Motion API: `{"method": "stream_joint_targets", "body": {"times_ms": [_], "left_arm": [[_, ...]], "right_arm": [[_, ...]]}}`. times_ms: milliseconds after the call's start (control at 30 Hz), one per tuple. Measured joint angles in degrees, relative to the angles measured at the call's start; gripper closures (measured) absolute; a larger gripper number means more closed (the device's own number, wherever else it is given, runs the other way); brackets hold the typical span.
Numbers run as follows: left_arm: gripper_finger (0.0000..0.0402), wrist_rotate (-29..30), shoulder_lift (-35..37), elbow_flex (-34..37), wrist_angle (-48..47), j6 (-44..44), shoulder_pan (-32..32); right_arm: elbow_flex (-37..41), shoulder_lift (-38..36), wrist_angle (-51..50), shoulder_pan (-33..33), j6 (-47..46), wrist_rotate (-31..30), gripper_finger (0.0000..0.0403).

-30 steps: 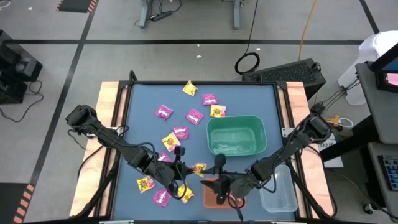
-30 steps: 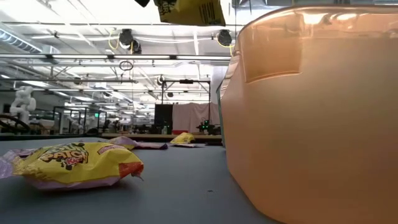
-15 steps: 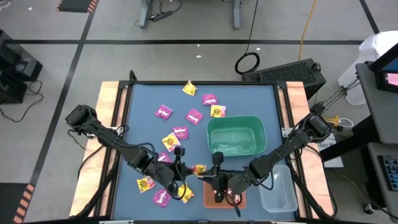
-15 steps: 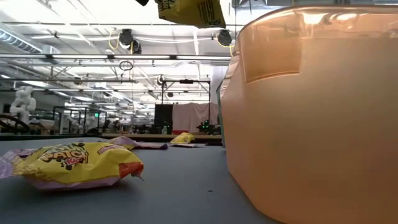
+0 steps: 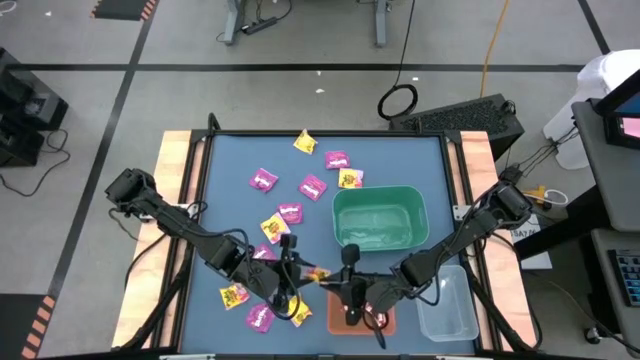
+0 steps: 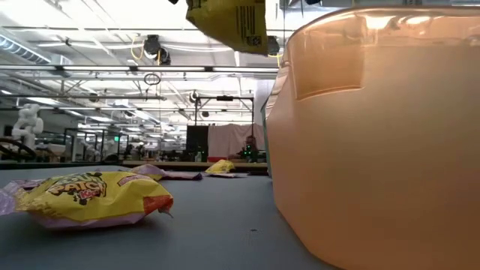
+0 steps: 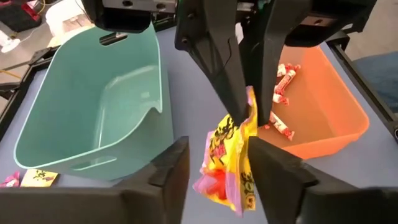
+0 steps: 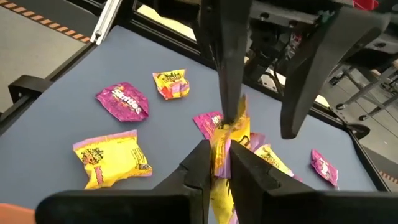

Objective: Sort candy
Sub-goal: Put the yellow candy pack into the green bin

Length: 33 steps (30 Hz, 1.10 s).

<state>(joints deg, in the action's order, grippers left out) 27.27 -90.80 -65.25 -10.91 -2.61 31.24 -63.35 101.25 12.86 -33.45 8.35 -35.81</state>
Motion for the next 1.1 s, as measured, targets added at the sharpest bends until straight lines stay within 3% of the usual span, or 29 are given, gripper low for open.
{"method": "stream_joint_targets", "body": {"times_ms": [367, 733, 1100], "left_arm": [[0.0174, 0.2, 0.0, 0.0, 0.3, 0.0, 0.0], [0.0173, 8.9, 2.8, 0.0, -0.9, 0.4, 2.7], [0.0173, 16.9, 2.8, 4.0, -2.2, 2.0, 0.7]], "right_arm": [[0.0, -0.1, -1.2, -0.3, -0.2, -3.2, 0.0360], [0.0, -2.9, -3.8, -2.8, -0.2, -6.6, 0.0360], [0.0, -11.3, -16.6, -5.4, -1.9, -13.5, 0.0360]]}}
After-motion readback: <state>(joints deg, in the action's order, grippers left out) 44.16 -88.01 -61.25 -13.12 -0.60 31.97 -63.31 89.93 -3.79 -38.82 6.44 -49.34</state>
